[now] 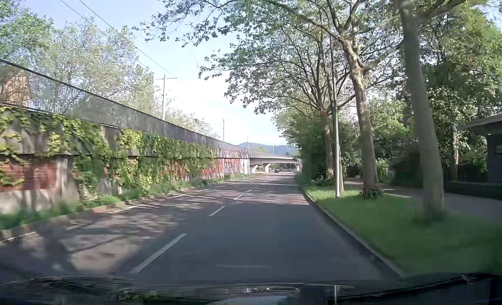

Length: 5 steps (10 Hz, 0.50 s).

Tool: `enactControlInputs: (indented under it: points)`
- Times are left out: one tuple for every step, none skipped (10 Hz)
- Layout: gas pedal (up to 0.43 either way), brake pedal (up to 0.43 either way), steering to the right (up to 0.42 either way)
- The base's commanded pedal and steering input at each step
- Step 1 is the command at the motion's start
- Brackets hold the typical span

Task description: Follow the waypoints while adhering to traffic rules and regulations

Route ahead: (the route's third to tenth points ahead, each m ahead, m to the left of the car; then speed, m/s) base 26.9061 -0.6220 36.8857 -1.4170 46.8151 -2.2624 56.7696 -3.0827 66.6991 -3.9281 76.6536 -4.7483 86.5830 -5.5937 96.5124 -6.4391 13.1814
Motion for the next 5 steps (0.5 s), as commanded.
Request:
enactControlInputs:
  points:
    - [0.118, 0.0, 0.017]
    - [0.118, 0.0, 0.017]
    - [0.118, 0.0, 0.018]
    - [0.118, 0.0, 0.018]
    - [0.118, 0.0, 0.018]
